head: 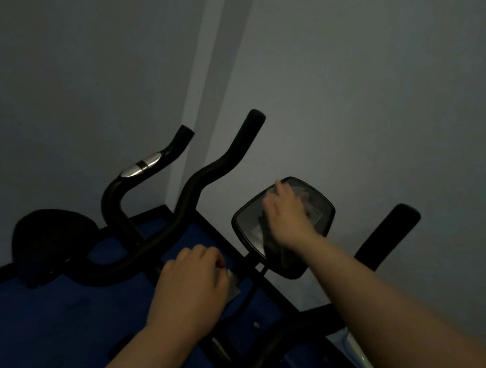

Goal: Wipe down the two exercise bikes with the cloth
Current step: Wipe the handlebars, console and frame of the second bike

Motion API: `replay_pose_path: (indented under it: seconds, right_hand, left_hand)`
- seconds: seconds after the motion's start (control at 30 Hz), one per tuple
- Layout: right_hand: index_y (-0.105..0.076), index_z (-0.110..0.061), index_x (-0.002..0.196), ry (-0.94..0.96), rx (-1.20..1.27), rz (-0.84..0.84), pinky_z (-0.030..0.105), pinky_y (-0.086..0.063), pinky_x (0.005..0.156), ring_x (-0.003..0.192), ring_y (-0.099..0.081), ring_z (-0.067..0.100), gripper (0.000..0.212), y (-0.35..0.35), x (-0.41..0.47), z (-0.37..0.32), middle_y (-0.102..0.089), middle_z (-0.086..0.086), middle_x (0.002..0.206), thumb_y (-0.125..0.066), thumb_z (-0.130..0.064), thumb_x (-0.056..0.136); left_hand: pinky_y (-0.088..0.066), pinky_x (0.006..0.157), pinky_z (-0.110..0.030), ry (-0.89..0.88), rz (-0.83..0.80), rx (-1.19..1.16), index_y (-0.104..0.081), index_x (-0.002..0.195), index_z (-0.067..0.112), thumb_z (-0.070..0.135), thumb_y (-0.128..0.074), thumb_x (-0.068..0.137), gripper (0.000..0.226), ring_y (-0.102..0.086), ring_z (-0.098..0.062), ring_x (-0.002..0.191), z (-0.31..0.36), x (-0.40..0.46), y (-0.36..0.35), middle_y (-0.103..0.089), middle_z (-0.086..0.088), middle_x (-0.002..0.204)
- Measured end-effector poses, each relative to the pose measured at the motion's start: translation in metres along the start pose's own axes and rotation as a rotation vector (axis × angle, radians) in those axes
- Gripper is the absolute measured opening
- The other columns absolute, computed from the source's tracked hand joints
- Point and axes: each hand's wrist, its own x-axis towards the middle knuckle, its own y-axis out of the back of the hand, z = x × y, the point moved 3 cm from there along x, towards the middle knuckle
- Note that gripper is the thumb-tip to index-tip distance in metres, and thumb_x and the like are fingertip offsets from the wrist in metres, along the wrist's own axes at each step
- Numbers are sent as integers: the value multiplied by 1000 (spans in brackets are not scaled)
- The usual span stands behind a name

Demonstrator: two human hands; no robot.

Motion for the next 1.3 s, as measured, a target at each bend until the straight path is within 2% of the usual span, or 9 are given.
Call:
replay_pose_path:
  seconds: [0.1,0.23,0.47,0.7,0.83,0.93,1.07,1.2,1.3]
  right_hand:
    - [2,-10,151,126,-194,-133,40,10,117,145,18,21,61,-35,-10,3,16,5,159,-19,-40,102]
    - [20,-21,147,390,-409,-362,36,14,111,143,25,16,66,-43,-28,30,32,-4,151,-15,-50,99]
    - [19,-16,148,78,-360,-157,45,15,114,143,25,24,66,-41,18,8,25,6,156,-16,-45,101]
    - [34,-20,138,272,-542,-387,42,14,113,140,30,22,73,-45,-43,19,34,2,152,-19,-52,98]
    - [37,-19,136,-117,-556,-417,45,11,114,139,33,25,76,-13,-38,56,41,4,147,-13,-60,95]
    - [31,-16,142,-257,-464,-344,48,11,117,139,32,28,77,-3,-5,50,38,8,150,-12,-59,96]
    - [32,-11,141,-201,-448,-286,50,12,116,139,31,31,77,-15,-1,22,35,12,151,-12,-57,97]
    - [40,-17,133,-18,-576,-470,47,10,115,138,34,28,77,-26,-51,33,43,7,146,-13,-59,96]
    - [38,-17,136,-131,-597,-521,46,9,115,138,34,27,78,-16,-59,47,44,6,145,-16,-57,97]
  left_hand:
    - [-26,72,-24,-6,8,81,-50,92,36,39,-37,95,14,-43,-5,86,1,-2,-1,-52,18,92]
    - [-24,71,-25,-4,-7,89,-49,90,37,38,-38,95,12,-39,-4,82,0,-2,0,-49,18,86]
    - [-26,71,-25,-14,-2,100,-50,88,36,36,-36,95,15,-42,-5,82,2,-4,0,-52,18,86]
    - [-25,73,-25,-50,-43,119,-54,93,37,38,-36,94,17,-44,-5,84,1,-4,-1,-52,18,89]
    - [-30,76,-24,-58,-56,136,-55,96,37,39,-36,95,20,-46,-5,89,0,-6,-1,-54,19,93]
    - [-32,78,-25,-46,-51,123,-56,97,36,39,-35,95,21,-47,-6,89,1,-6,-2,-55,18,94]
    - [-33,79,-25,-46,-52,117,-56,97,35,39,-36,95,21,-48,-7,91,0,-7,-1,-56,18,94]
    - [-33,79,-25,-61,-61,115,-57,96,35,39,-36,94,22,-48,-6,90,0,-7,0,-56,18,93]
    - [-31,78,-24,-60,-64,104,-58,96,35,37,-37,95,21,-47,-5,90,0,-7,1,-56,19,93]
